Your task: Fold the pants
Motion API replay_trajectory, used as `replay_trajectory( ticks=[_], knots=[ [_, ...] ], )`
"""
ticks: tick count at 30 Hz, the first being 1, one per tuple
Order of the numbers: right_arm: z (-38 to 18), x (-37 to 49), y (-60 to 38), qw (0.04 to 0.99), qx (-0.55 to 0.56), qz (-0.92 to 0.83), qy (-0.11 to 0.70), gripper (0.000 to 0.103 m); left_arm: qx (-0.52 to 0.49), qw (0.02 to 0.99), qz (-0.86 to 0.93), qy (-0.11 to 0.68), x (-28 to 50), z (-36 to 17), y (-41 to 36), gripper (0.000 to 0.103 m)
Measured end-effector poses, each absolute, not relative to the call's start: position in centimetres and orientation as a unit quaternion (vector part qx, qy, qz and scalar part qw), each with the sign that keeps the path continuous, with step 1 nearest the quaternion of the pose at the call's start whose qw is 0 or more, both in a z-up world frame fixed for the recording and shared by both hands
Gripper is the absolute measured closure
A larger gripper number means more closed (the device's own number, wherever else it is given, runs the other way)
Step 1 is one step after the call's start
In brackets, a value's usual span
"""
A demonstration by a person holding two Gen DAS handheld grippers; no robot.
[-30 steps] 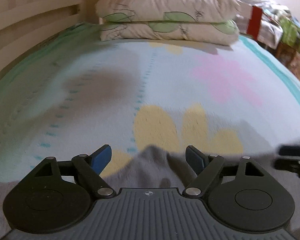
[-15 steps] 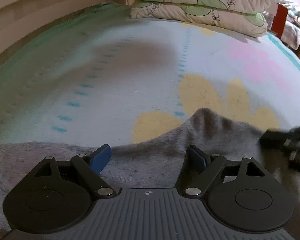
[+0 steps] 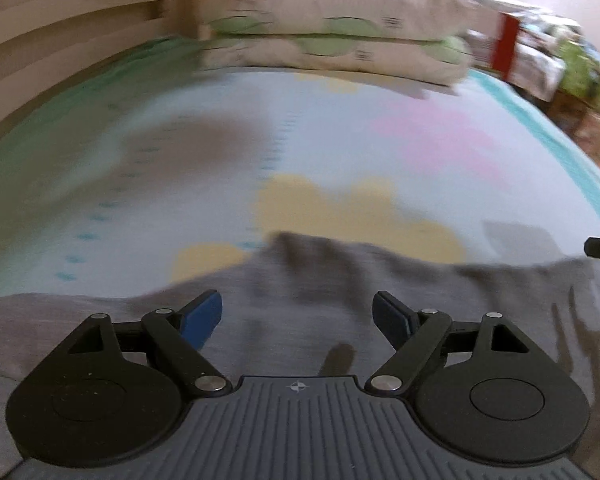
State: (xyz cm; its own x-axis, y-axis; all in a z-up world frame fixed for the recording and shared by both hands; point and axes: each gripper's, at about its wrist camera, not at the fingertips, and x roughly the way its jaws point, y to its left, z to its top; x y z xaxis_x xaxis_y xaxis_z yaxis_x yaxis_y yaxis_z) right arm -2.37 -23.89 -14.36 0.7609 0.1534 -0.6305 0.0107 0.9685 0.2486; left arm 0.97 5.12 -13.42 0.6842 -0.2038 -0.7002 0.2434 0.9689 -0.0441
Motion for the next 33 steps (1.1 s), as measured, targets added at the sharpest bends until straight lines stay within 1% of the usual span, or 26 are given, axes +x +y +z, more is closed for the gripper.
replay_trajectory(
  ticks=[3,5,7,13,14,16,20,22,24,27,29,30,31,33],
  knots=[
    [-14.6,-5.5,-28.7,0.931,0.128,-0.041,0.34,0.08,0.038,0.908,-0.17,0.382,0.4,-13.5,2.2,0.021],
    [-14.6,-7.9,-32.0,0.928,0.132,-0.103,0.334,0.076,0.044,0.901,-0.197,0.384,0.0,-13.4,0.5,0.021],
    [-14.8,-9.9,-34.6,0.921,0.14,-0.161,0.325,0.067,0.048,0.893,-0.224,0.388,-0.3,-13.3,-1.2,0.021],
    [-15.9,-16.1,-41.2,0.884,0.174,-0.299,0.314,0.054,0.062,0.877,-0.279,0.387,0.3,-12.9,-4.9,0.021],
    [-16.2,-16.6,-41.9,0.878,0.188,-0.31,0.313,0.054,0.063,0.874,-0.287,0.387,0.3,-12.8,-5.4,0.021],
    [-16.9,-17.6,-43.2,0.865,0.216,-0.323,0.316,0.05,0.066,0.871,-0.297,0.386,0.3,-12.9,-6.3,0.021],
    [-18.4,-18.4,-45.9,0.849,0.291,-0.318,0.306,0.049,0.074,0.863,-0.314,0.389,0.7,-13.1,-8.1,0.021],
    [-18.6,-18.6,-46.7,0.845,0.323,-0.309,0.292,0.042,0.077,0.859,-0.321,0.391,1.0,-13.2,-8.9,0.021],
    [-18.8,-18.5,-47.4,0.849,0.334,-0.302,0.278,0.039,0.077,0.856,-0.328,0.392,0.9,-13.2,-9.9,0.021],
    [-19.0,-17.3,-48.4,0.854,0.352,-0.277,0.264,0.039,0.083,0.849,-0.343,0.394,0.8,-13.3,-11.9,0.021],
    [-19.4,-16.7,-49.4,0.855,0.37,-0.262,0.252,0.042,0.091,0.843,-0.355,0.395,0.8,-13.6,-13.2,0.021],
    [-19.6,-16.2,-49.9,0.854,0.377,-0.258,0.248,0.053,0.095,0.84,-0.36,0.395,0.9,-13.7,-13.9,0.021],
    [-19.8,-15.8,-50.3,0.851,0.388,-0.252,0.248,0.069,0.098,0.838,-0.364,0.395,1.0,-13.8,-14.4,0.021],
    [-20.5,-15.5,-51.3,0.841,0.416,-0.243,0.248,0.087,0.107,0.833,-0.373,0.394,1.2,-14.1,-15.7,0.021]
  ],
)
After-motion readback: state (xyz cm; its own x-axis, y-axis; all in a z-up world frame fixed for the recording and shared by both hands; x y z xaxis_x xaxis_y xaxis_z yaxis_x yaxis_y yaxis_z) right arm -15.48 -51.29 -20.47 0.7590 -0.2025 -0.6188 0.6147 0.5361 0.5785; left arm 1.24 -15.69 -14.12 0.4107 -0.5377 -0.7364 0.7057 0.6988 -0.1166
